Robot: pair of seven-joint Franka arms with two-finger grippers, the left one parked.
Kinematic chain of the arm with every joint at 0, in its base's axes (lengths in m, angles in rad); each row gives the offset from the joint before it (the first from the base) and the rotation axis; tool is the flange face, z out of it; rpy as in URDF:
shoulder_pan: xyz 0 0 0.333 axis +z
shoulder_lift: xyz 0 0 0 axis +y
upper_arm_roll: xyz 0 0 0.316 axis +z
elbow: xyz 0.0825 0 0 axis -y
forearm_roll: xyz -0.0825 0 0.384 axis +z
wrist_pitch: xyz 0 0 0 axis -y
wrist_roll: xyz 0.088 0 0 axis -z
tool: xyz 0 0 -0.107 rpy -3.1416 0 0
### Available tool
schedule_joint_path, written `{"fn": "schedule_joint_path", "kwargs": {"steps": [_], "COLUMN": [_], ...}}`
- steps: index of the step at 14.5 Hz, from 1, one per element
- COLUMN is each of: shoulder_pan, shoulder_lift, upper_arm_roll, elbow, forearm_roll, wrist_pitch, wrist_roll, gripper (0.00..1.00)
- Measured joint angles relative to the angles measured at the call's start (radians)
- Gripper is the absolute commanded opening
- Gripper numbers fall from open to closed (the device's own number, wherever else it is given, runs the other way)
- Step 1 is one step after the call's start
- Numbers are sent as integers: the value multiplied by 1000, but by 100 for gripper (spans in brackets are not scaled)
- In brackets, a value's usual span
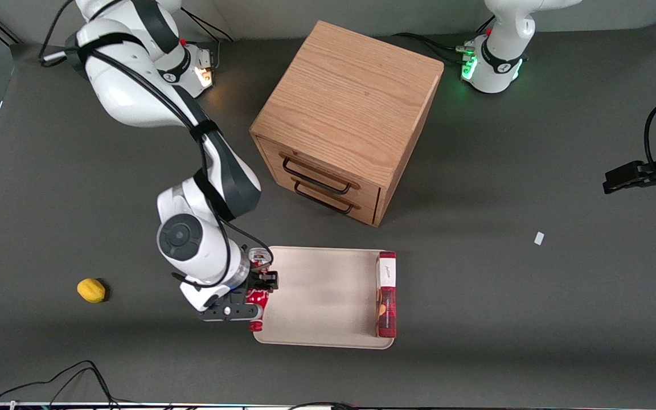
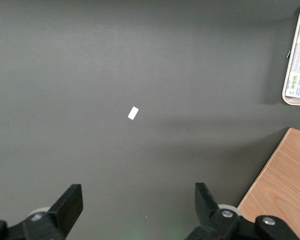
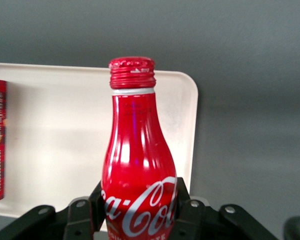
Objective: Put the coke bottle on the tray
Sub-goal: 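Lower the bottle onto the tray beside the red snack box, then open the right gripper to release the bottle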
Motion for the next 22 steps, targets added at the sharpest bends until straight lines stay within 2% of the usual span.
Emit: {"fn": "schedule_joint_path", "kwargs": {"steps": [3, 7, 8, 11, 12, 13, 14, 15, 18, 22], "shoulder_pan": [2, -1, -2, -5, -5, -5, -5, -5, -5, -5], "shoulder_lift": [86, 155, 161, 175, 182, 189, 195, 200, 206, 206], "upper_arm_roll": [0, -3, -3, -4, -4, -5, -4, -4, -4, -4], "elbow": [2, 6, 7, 13, 14, 14, 14, 15, 16, 16], "forearm_roll": [0, 0, 0, 0, 0, 0, 0, 0, 0, 0], "wrist_pitch": [68, 144, 154, 176, 185, 195, 204, 209, 210, 210], "wrist_roll": [0, 2, 2, 2, 2, 4, 6, 8, 13, 14], "gripper": [5, 37, 41, 45, 60, 66, 77, 95, 100, 100]}}
